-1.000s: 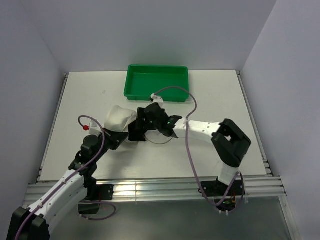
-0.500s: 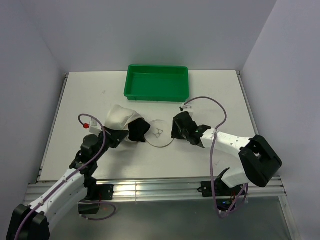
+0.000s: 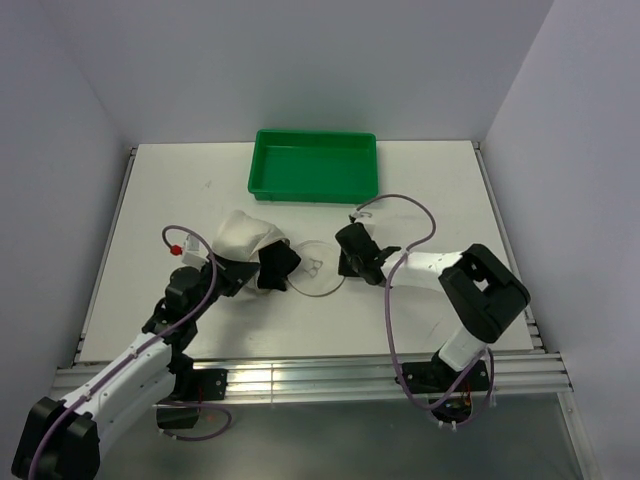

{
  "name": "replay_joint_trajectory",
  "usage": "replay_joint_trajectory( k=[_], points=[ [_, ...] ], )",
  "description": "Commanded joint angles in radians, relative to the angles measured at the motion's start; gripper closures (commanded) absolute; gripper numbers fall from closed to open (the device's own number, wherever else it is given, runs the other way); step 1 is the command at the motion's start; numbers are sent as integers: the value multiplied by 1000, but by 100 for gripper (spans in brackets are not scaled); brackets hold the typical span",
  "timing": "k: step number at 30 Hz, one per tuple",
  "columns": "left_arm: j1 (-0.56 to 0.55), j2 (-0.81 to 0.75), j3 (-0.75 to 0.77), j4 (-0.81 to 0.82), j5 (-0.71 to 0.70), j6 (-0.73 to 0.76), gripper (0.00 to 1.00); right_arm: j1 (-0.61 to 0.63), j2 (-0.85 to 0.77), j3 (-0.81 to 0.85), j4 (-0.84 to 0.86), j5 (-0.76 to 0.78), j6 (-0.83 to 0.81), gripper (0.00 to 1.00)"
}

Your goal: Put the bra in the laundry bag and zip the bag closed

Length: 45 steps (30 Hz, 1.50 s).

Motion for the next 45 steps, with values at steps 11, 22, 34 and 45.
replay_joint_trajectory(
  k=[11, 22, 34, 45],
  points=[
    [-5, 92, 216, -55, -37, 128, 100, 91, -554, 151, -497, 227, -170, 100],
    [-10, 109, 257, -160, 35, 164, 100, 171, -462, 580, -776, 340, -227, 100],
    [-108, 148, 286, -124, 7, 224, 100, 227, -498, 660, -686, 340, -296, 100],
    [-278, 162, 397, -124, -163, 313, 100, 404, -328, 830, -798, 608, -330, 100]
  ],
)
